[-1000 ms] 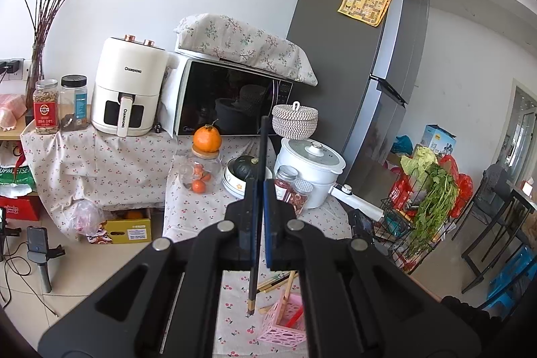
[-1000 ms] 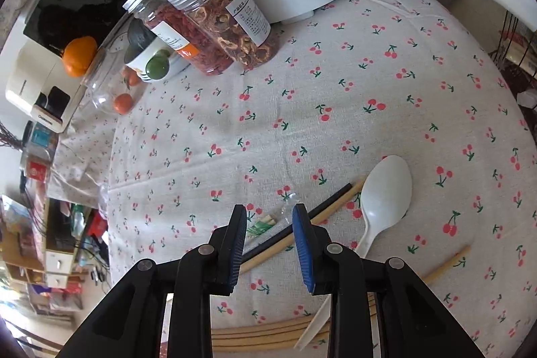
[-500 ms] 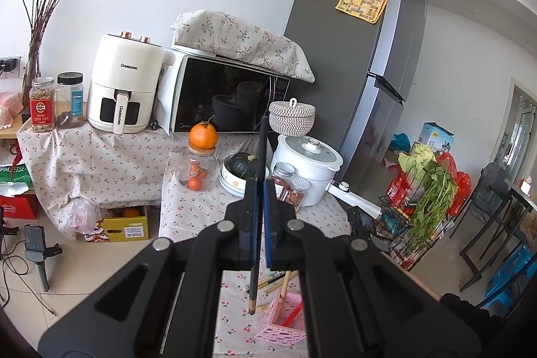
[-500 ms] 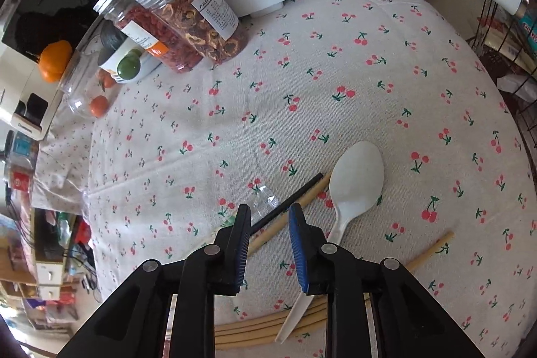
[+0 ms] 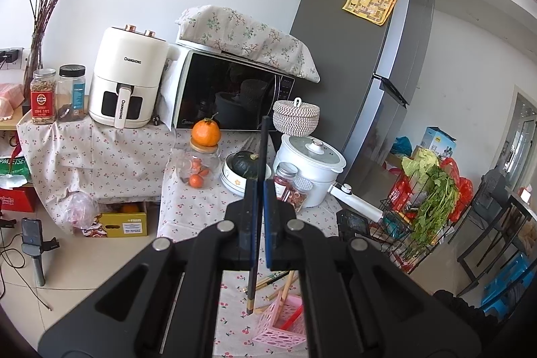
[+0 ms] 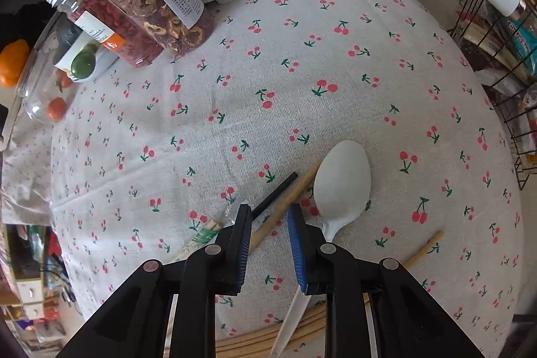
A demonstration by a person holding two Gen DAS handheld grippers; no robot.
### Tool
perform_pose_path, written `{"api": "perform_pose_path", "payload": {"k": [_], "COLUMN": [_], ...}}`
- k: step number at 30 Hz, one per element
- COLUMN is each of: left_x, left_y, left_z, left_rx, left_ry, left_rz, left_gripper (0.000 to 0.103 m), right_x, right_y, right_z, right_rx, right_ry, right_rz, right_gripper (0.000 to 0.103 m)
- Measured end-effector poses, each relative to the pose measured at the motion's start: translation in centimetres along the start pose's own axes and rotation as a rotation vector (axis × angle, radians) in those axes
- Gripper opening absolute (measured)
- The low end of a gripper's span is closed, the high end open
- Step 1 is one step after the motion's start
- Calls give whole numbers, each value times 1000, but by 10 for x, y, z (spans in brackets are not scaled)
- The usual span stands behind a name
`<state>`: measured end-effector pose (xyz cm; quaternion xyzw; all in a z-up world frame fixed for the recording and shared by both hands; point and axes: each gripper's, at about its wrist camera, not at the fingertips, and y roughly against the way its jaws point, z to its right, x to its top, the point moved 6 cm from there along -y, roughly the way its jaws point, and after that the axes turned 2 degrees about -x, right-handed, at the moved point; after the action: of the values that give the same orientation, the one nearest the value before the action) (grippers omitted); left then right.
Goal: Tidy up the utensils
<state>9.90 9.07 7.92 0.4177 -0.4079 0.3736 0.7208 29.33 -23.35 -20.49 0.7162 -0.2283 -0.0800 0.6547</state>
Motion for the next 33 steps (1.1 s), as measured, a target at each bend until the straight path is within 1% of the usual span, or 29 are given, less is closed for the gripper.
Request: {"api": "perform_pose_path", "payload": {"k": [1, 3, 4, 6, 7, 8, 10, 12, 13, 14, 15, 16, 17, 18, 19, 20, 22, 25, 27, 28, 30, 31, 32, 33], "left_x": [0, 1, 1, 2, 2, 2, 1, 1, 1, 1, 0, 0, 0, 0, 0, 0, 0, -1, -2, -2, -3, -4, -4, -4], "left_y": [0, -1, -1, -3, -4, -5, -7, -8, -8, -9, -9, -9, -10, -11, -12, -12, -14, -16, -17, -17, -18, -18, -18, -18], "left_z": [-1, -4, -6, -9, -10, -11, -12, -12, -11, -11, -11, -11, -12, -13, -13, -14, -16, -18, -19, -19, -18, -19, -19, -20], "left_rx": [4, 5, 6, 7, 7, 7, 8, 9, 11, 12, 14, 16, 18, 20, 24, 32, 45, 81, 100, 105, 119, 125, 130, 135], "left_ry": [1, 8, 10, 15, 19, 22, 27, 25, 23, 22, 21, 22, 22, 22, 21, 18, 13, -7, -21, -28, -43, -48, -52, -54], "left_rz": [1, 0, -1, -4, -6, -8, -13, -15, -16, -17, -17, -18, -19, -21, -22, -23, -24, -22, -22, -24, -27, -28, -31, -33], "left_gripper": [4, 4, 4, 4, 4, 4, 4, 4, 4, 4, 4, 4, 4, 4, 4, 4, 4, 4, 4, 4, 4, 4, 4, 4], "right_x": [3, 10, 13, 12, 11, 9, 11, 10, 9, 7, 8, 6, 4, 2, 0, -2, -6, -14, -17, -19, -19, -18, -18, -18], "right_y": [1, 7, 8, 4, 1, 0, 6, 8, 7, 4, 5, 3, 0, 0, 1, 2, 3, 3, 4, 2, 3, 3, 5, 7], "right_z": [-3, -6, -9, -11, -11, -9, -8, -9, -11, -12, -12, -14, -13, -12, -11, -10, -8, -2, -3, -6, -5, -4, -1, 2], "right_rx": [-17, -8, 21, 59, 93, 125, 153, 190, 187, 143, 89, 10, -28, -34, -54, -80, -103, -52, -32, 10, 37, 68, 97, 125], "right_ry": [0, -12, -22, -36, -51, -72, -79, -76, -63, -37, -6, 21, 38, 48, 56, 66, 76, 56, 82, 93, 94, 88, 77, 64], "right_rz": [-4, 27, 31, -2, -17, -16, 27, 29, 21, 16, 39, 47, 48, 60, 66, 67, 59, 43, 66, 69, 77, 81, 84, 79], "right_gripper": [24, 24, 24, 24, 23, 23, 23, 23, 23, 22, 19, 19, 24, 24, 26, 28, 28, 29, 25, 15, 10, 8, 1, 0]}}
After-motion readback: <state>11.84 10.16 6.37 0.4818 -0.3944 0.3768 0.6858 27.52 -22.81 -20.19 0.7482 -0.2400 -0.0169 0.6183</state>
